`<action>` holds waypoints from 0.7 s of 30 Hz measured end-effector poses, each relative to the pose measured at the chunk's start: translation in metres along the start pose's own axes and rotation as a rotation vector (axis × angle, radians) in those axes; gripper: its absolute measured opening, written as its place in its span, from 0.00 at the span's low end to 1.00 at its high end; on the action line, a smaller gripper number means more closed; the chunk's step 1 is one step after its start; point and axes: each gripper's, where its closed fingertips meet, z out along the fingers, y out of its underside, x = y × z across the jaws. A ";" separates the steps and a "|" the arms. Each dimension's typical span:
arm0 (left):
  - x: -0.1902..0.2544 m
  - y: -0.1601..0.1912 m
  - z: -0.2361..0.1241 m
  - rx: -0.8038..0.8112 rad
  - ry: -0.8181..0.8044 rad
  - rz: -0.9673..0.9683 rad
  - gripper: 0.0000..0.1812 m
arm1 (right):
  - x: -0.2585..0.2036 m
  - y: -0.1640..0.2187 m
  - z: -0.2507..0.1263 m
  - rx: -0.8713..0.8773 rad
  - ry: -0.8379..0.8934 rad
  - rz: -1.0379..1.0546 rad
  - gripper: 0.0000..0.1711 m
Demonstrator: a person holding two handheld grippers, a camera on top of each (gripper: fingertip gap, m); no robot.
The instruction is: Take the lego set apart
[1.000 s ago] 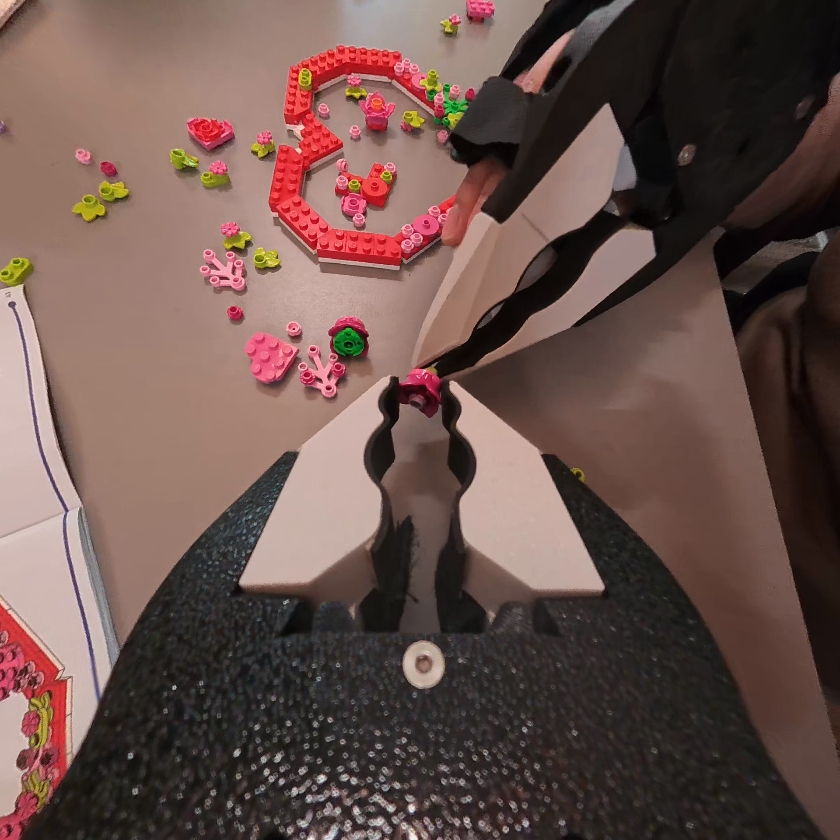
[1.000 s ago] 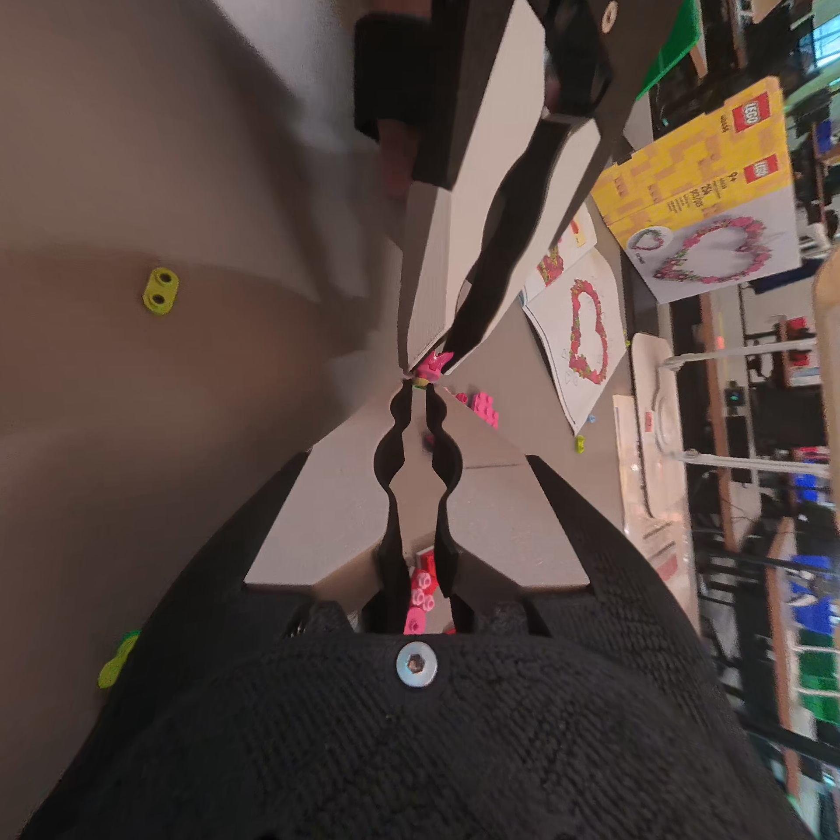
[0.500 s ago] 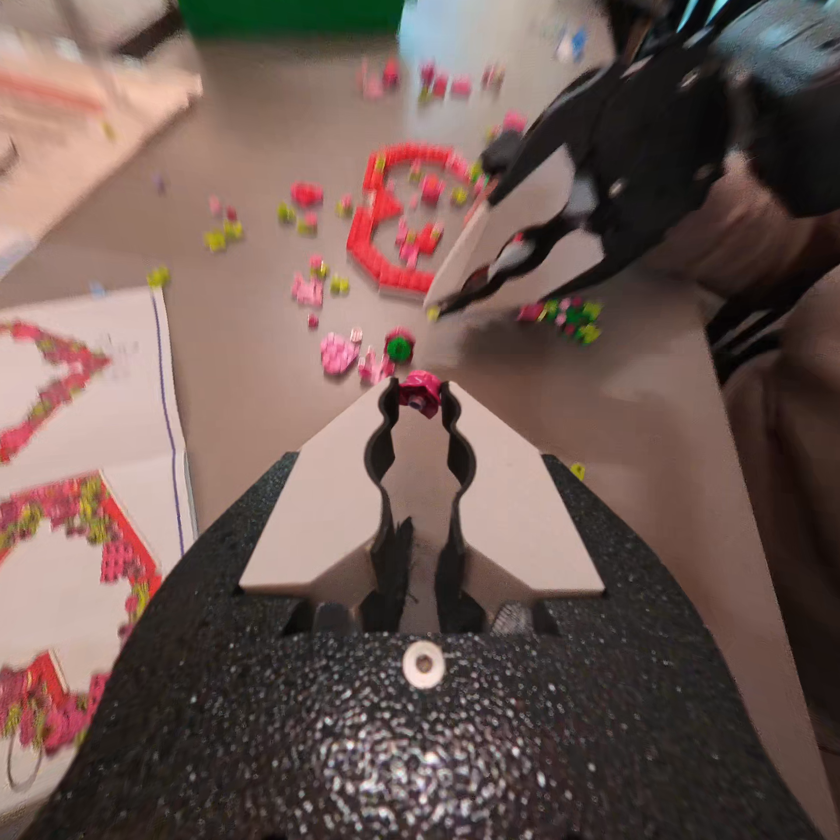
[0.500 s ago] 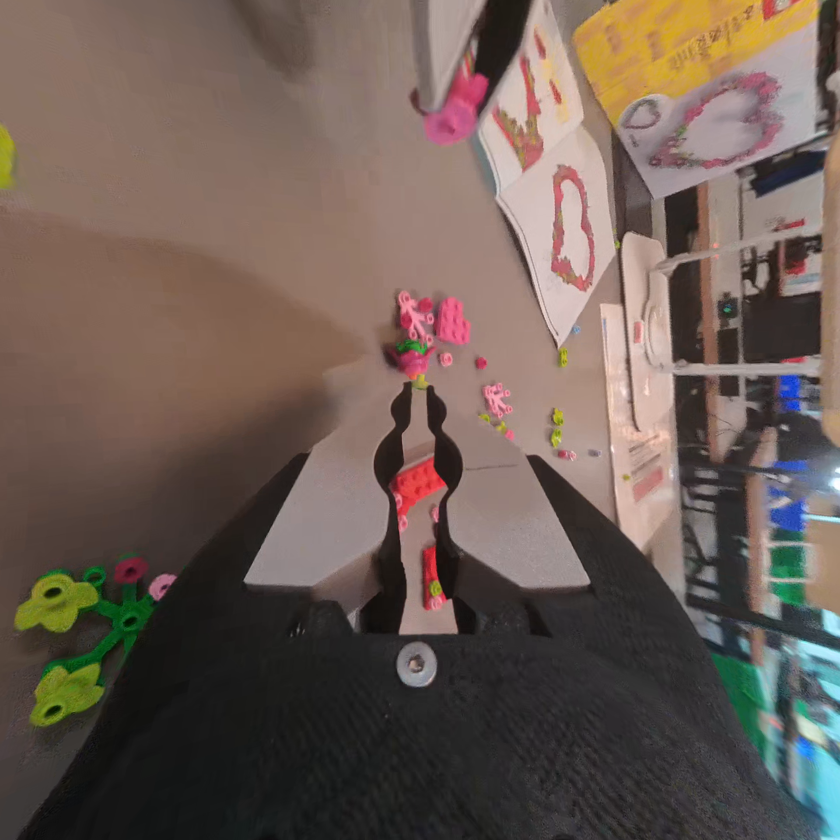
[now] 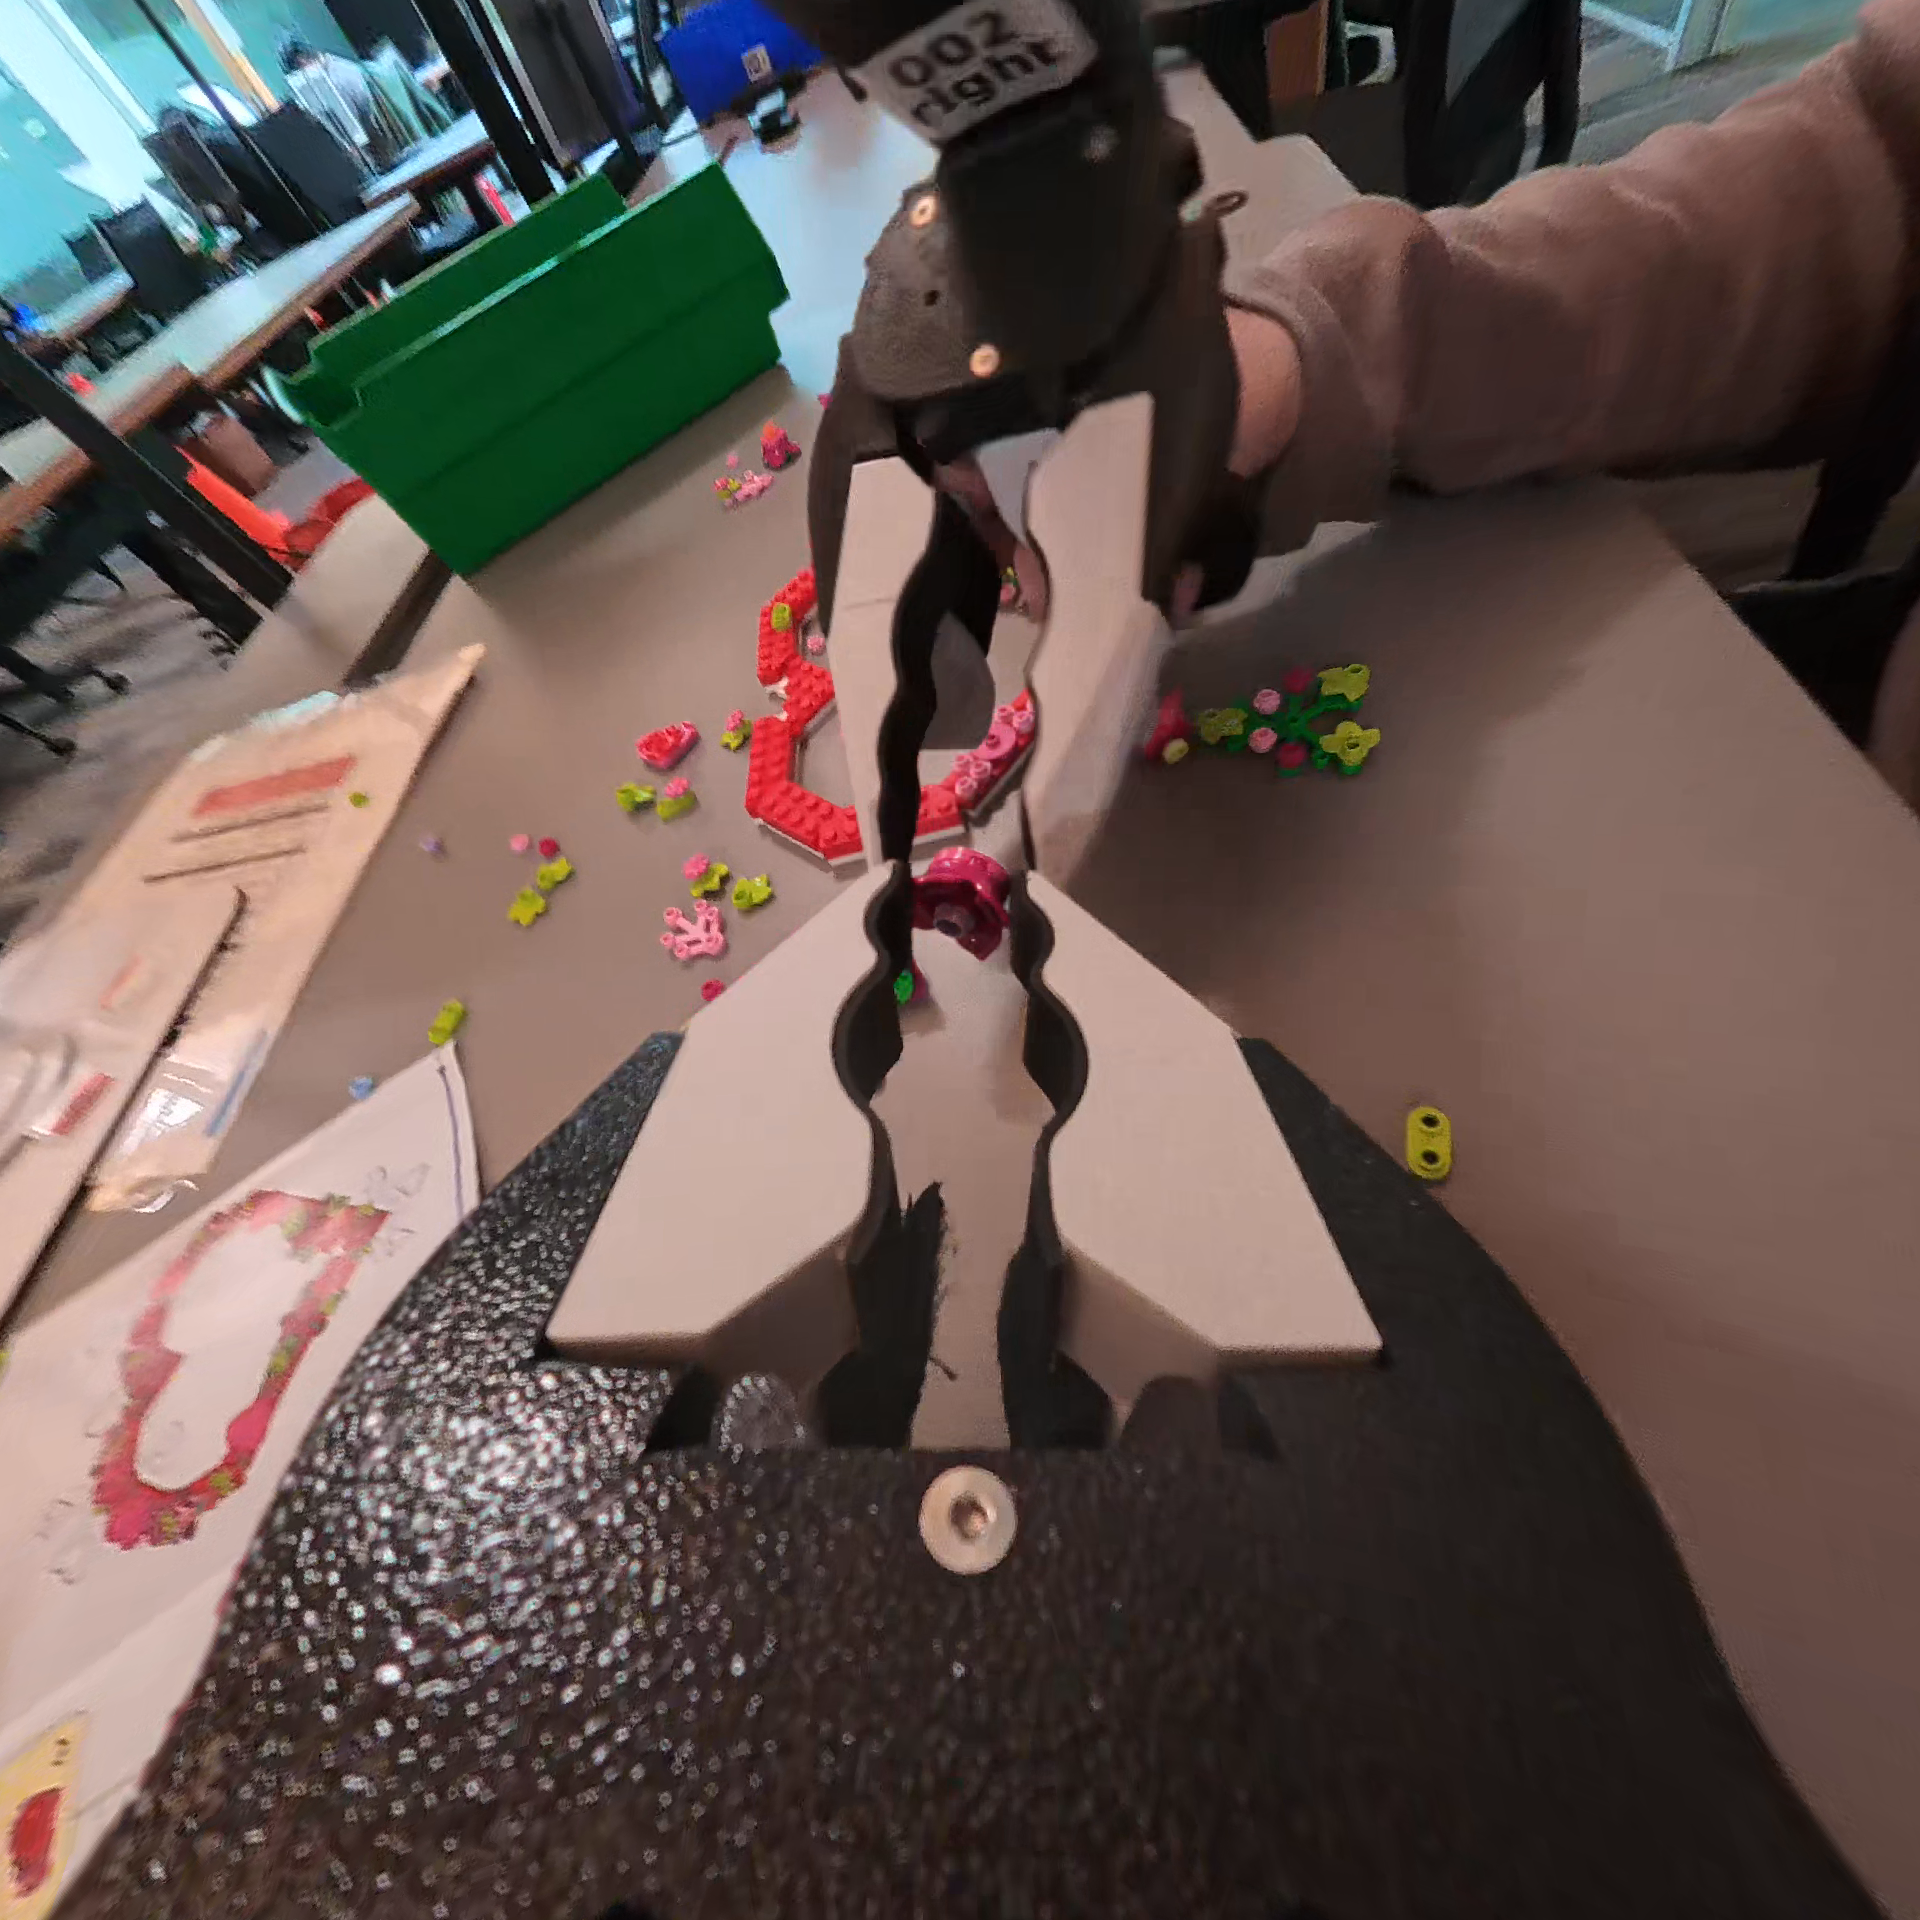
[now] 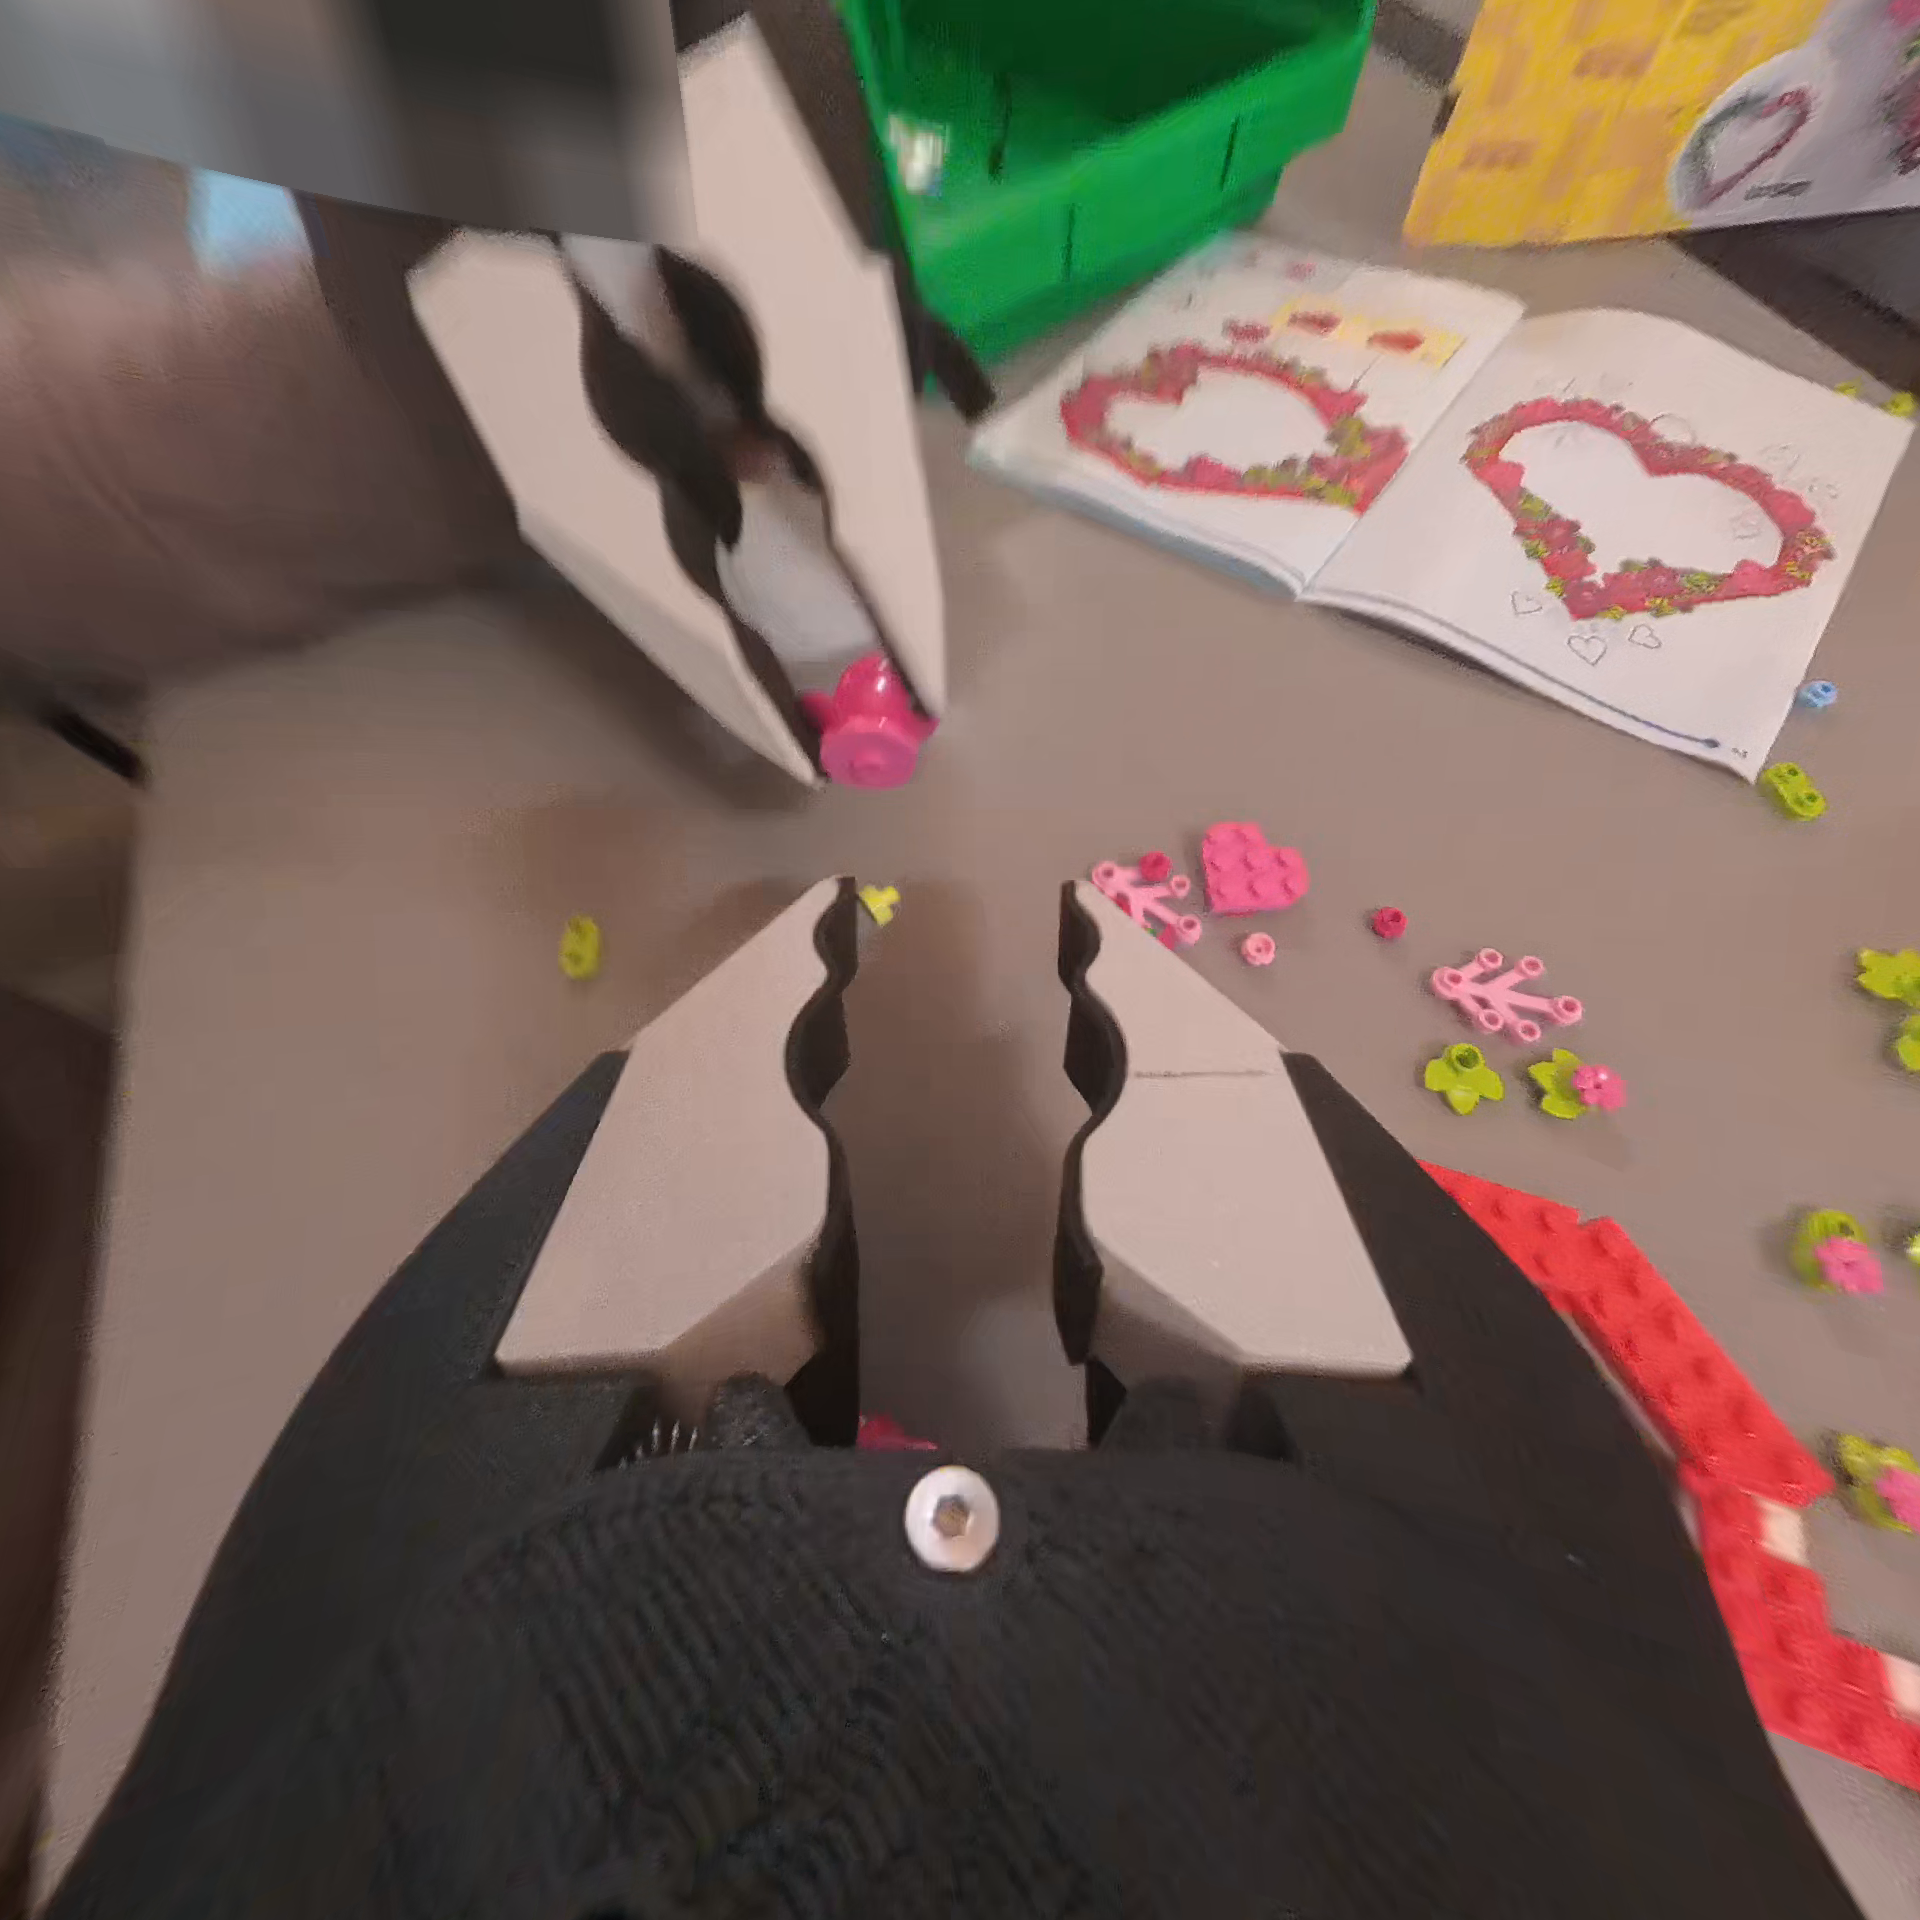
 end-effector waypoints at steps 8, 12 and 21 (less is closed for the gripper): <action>0.002 0.009 0.006 -0.037 -0.003 0.019 0.09 | 0.014 0.042 0.004 -0.235 0.071 -0.068 0.24; 0.004 0.018 0.010 -0.089 0.005 0.033 0.09 | 0.008 0.042 0.007 -0.289 0.114 -0.194 0.32; 0.000 0.022 0.008 -0.105 -0.018 0.048 0.09 | 0.017 0.046 0.002 -0.275 0.134 -0.147 0.44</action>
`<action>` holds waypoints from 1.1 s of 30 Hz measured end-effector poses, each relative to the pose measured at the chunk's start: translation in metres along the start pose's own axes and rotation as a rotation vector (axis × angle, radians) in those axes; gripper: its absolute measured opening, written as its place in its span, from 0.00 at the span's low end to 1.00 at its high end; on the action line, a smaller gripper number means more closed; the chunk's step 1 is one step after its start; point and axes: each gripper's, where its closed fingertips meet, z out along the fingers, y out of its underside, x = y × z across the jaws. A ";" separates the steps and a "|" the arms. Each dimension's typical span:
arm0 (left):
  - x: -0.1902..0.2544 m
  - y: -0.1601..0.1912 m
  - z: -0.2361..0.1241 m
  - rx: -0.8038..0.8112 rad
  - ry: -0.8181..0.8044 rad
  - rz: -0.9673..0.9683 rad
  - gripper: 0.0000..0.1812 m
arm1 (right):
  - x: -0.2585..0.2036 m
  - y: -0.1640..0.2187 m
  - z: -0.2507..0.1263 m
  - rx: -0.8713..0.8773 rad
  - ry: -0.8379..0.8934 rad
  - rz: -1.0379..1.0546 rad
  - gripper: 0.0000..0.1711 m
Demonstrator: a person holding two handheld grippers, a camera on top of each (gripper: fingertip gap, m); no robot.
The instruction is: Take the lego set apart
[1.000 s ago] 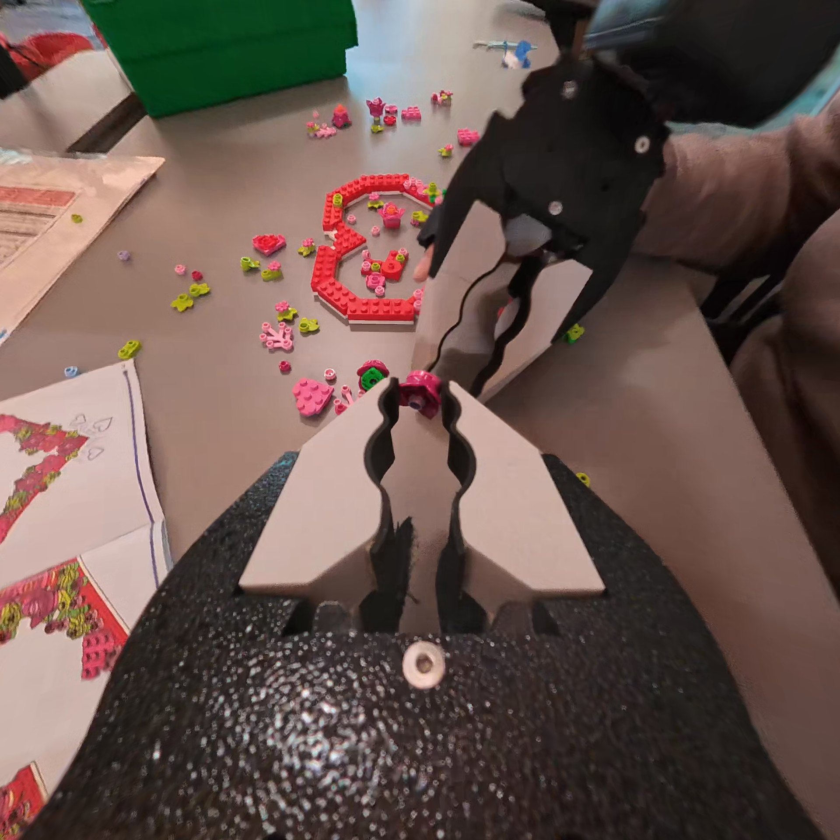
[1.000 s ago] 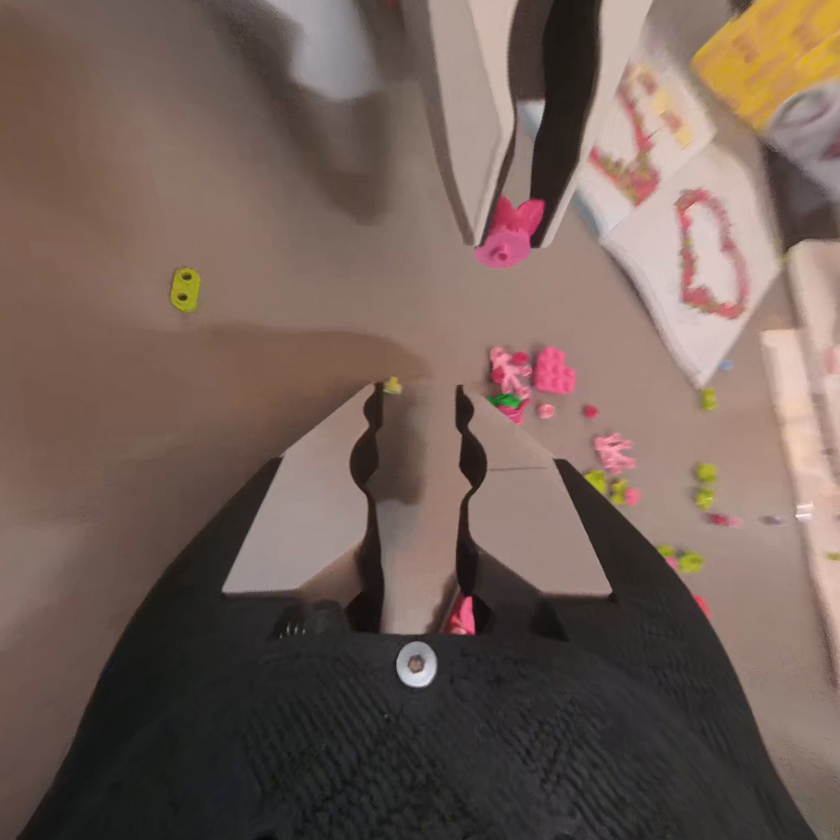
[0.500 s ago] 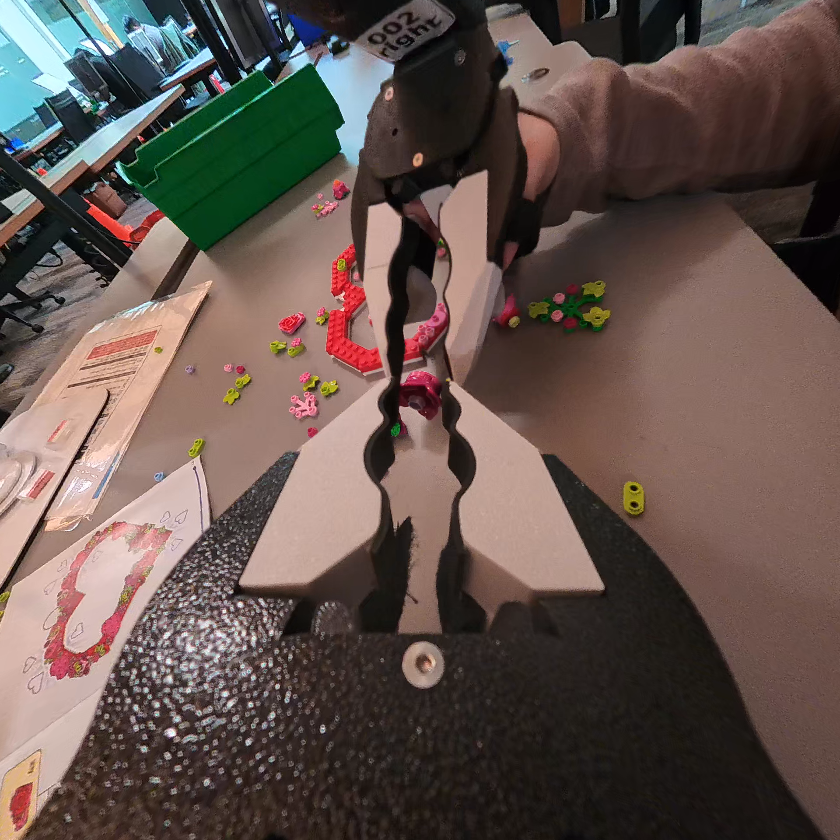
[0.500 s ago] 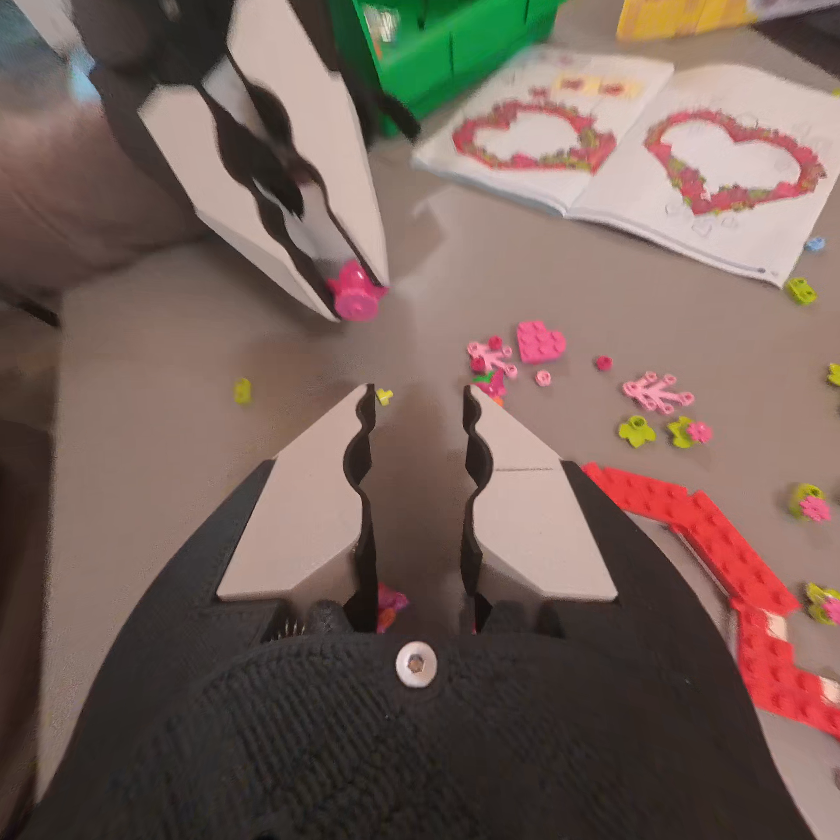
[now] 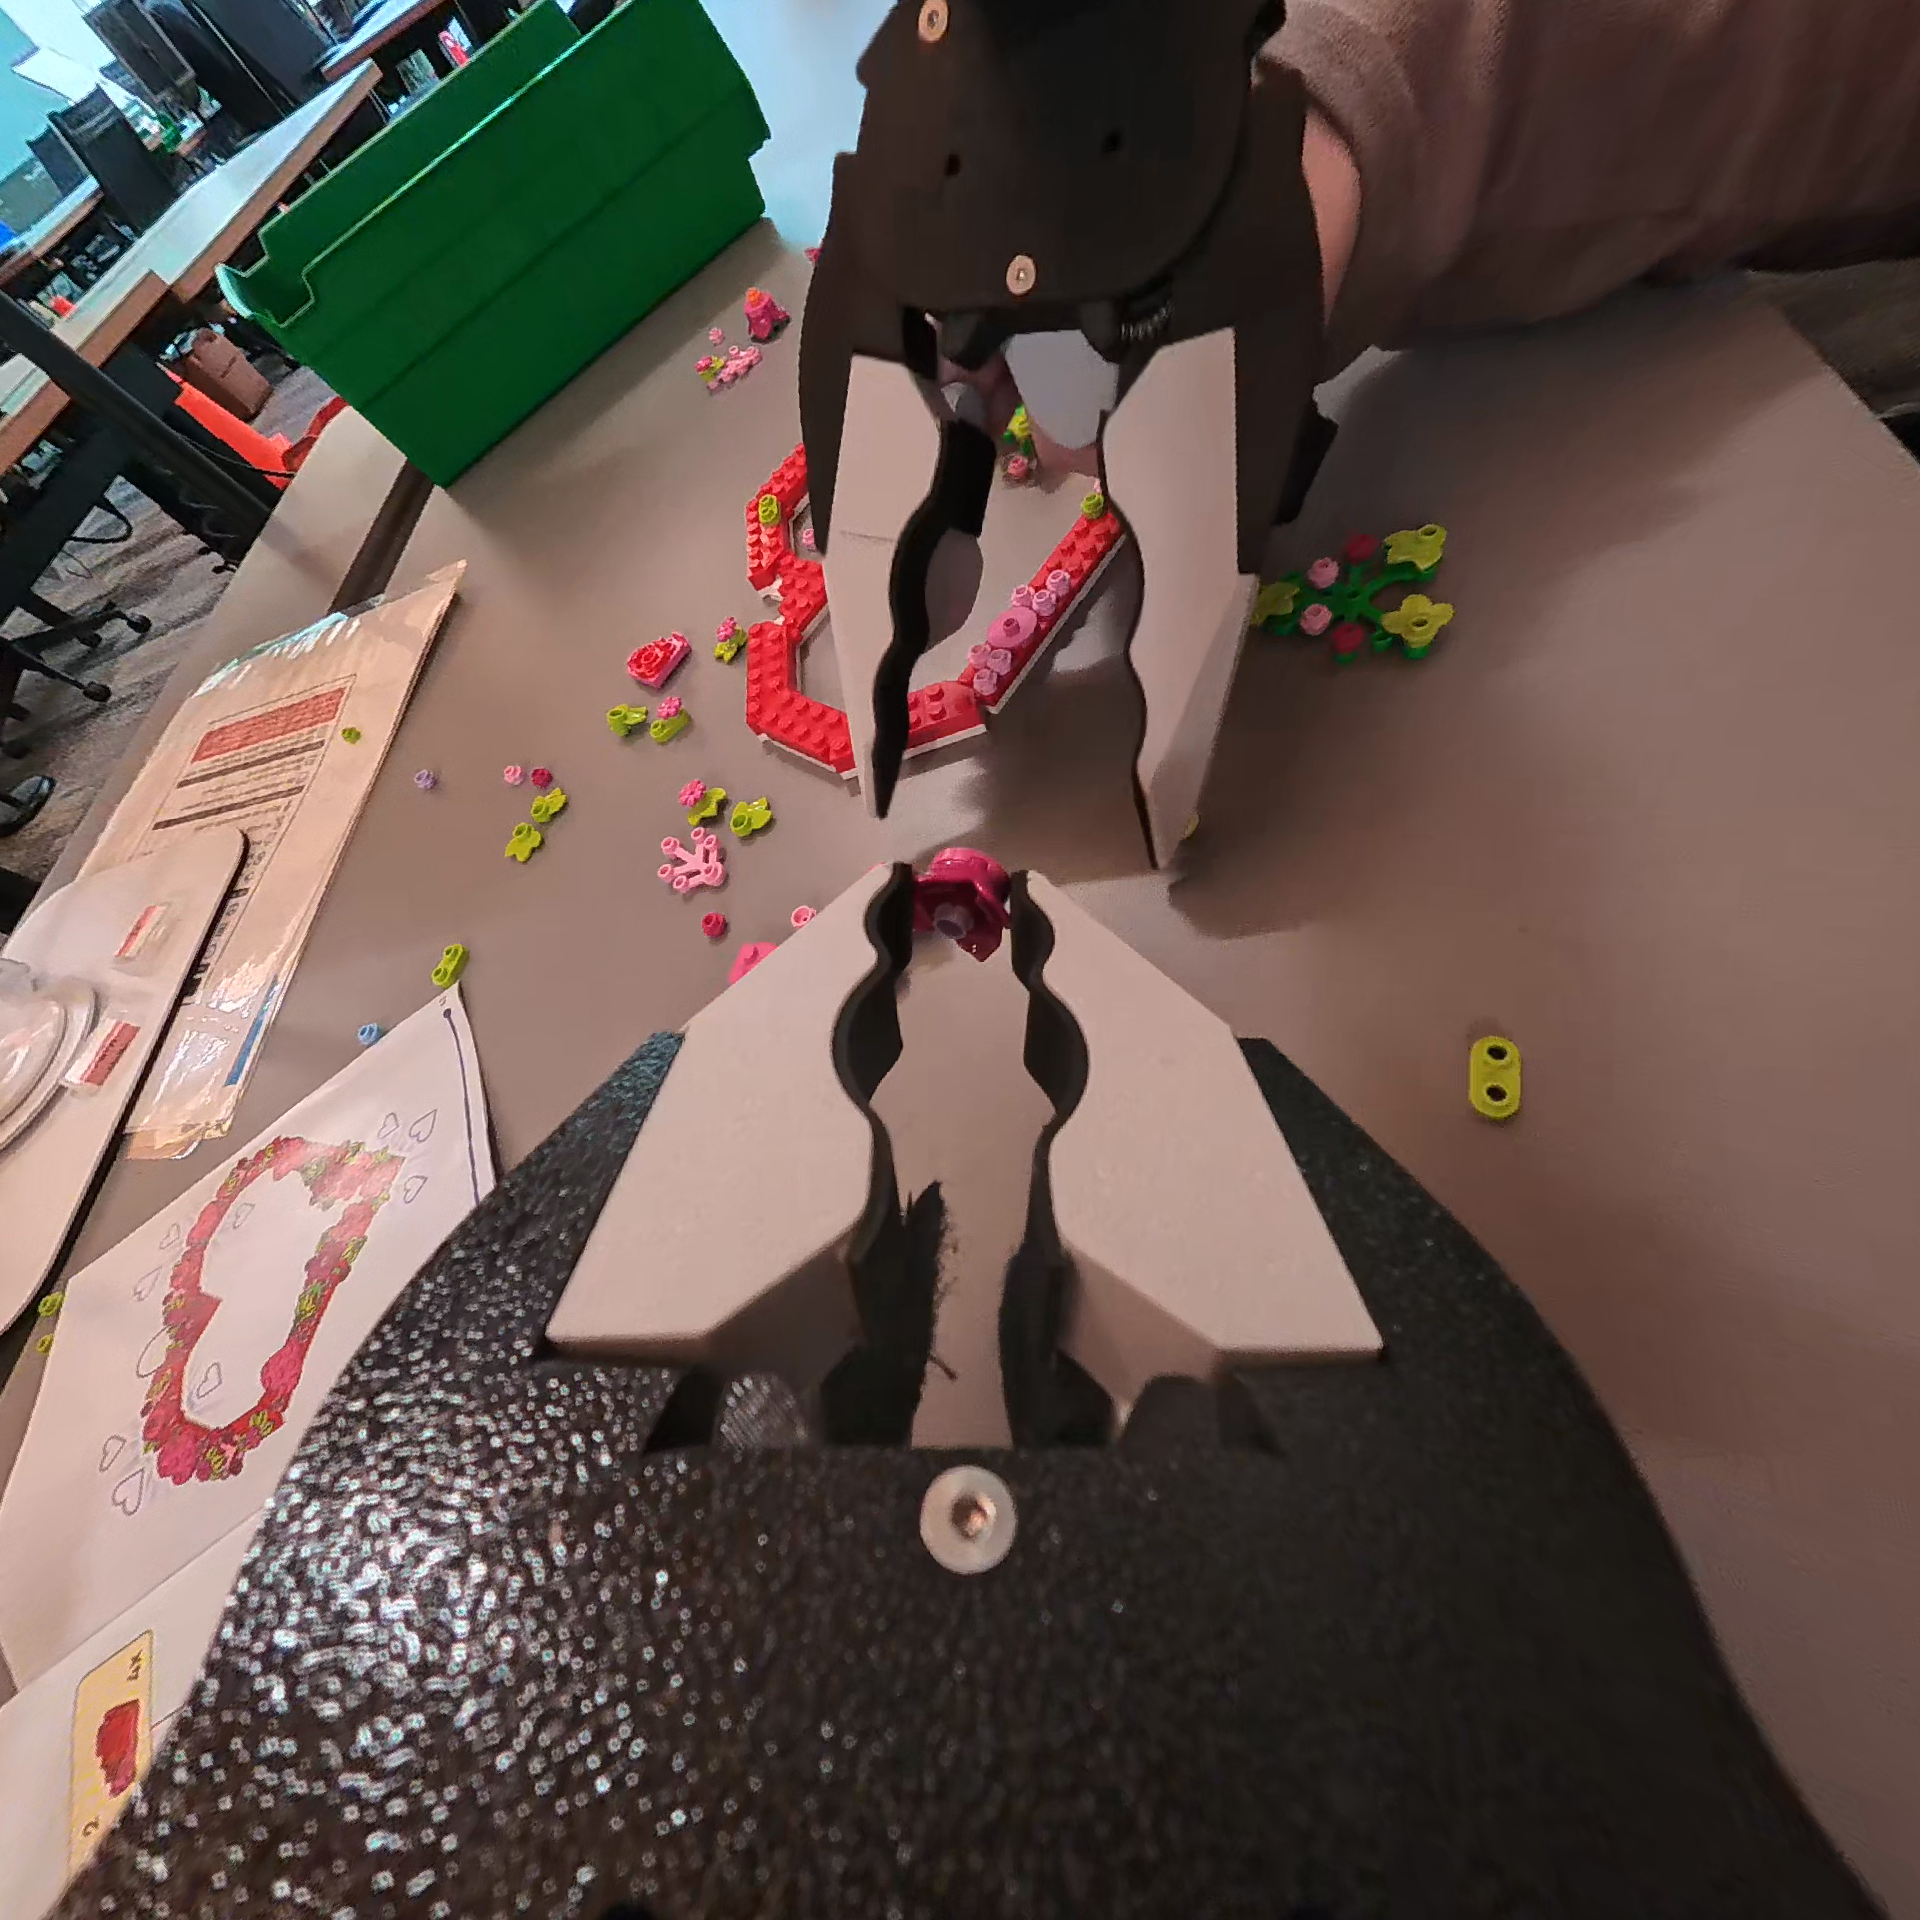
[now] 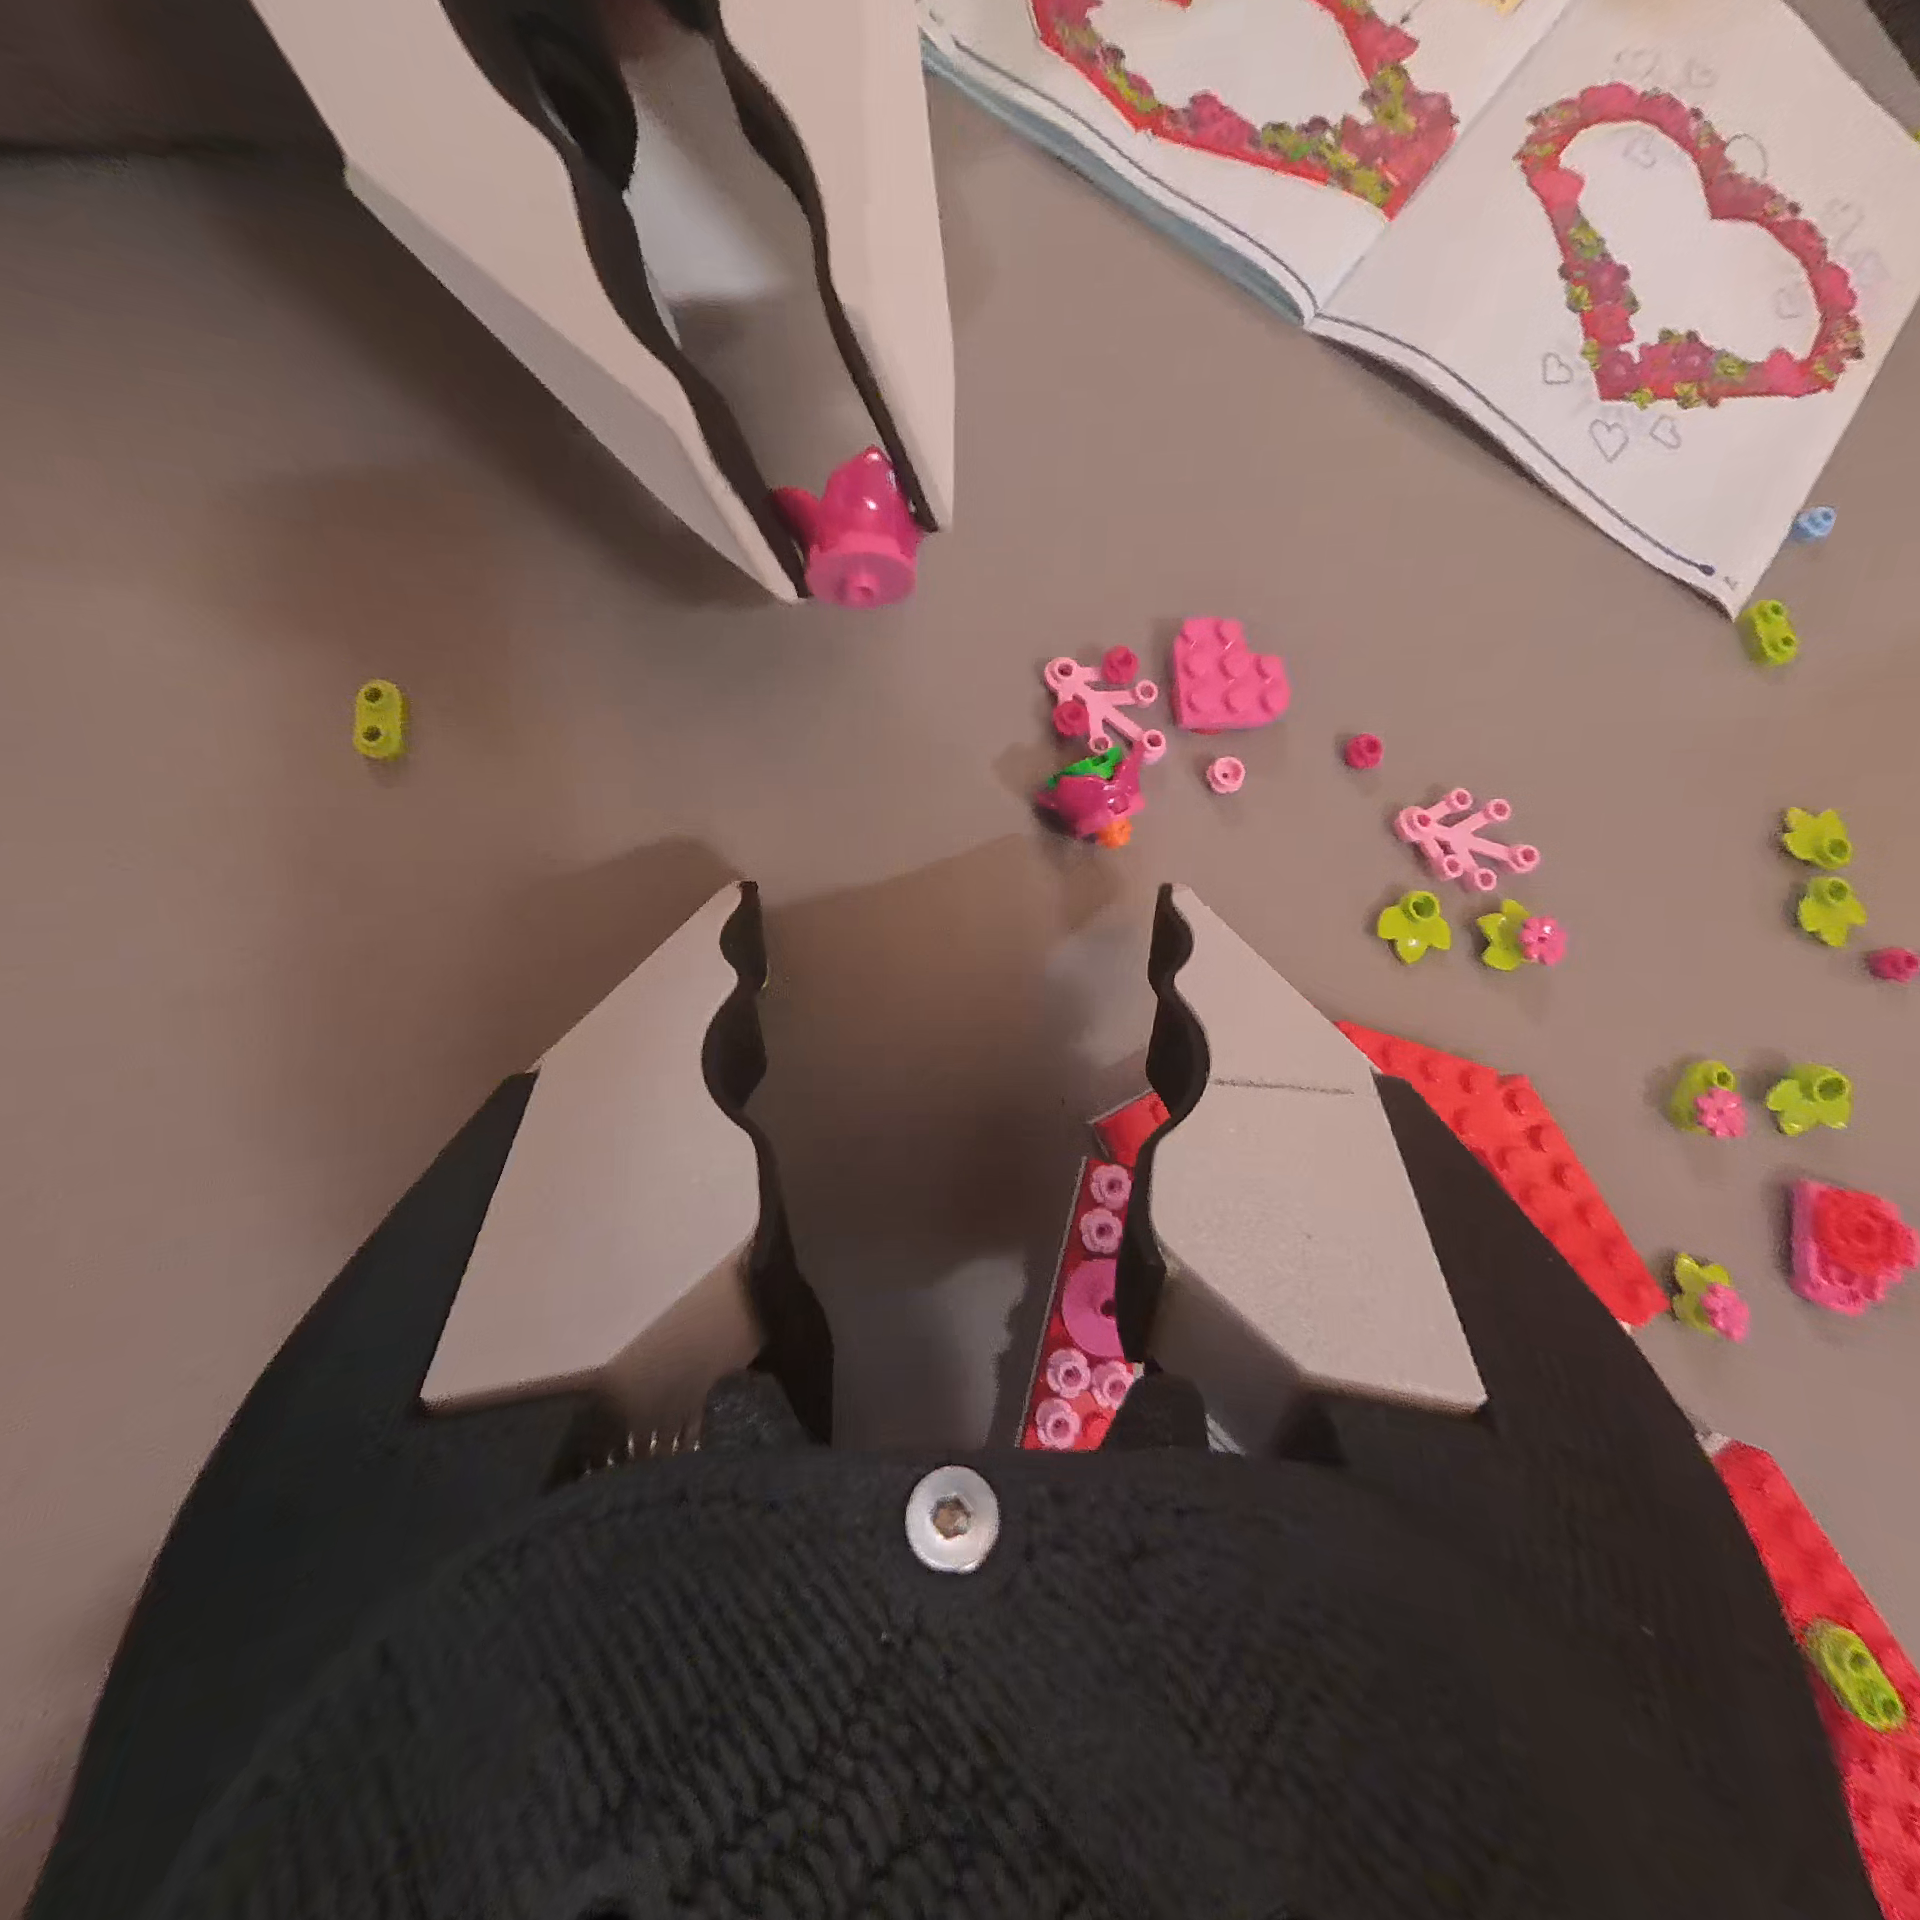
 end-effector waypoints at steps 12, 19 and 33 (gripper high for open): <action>-0.007 -0.039 -0.014 0.198 -0.100 0.063 0.09 | -0.016 -0.074 -0.050 0.547 -0.413 0.372 0.22; -0.004 -0.049 -0.010 0.207 -0.143 0.130 0.09 | -0.020 -0.081 -0.053 0.611 -0.614 0.552 0.13; 0.011 -0.051 -0.013 0.148 -0.050 0.147 0.08 | -0.035 -0.074 -0.055 0.537 -0.585 0.383 0.08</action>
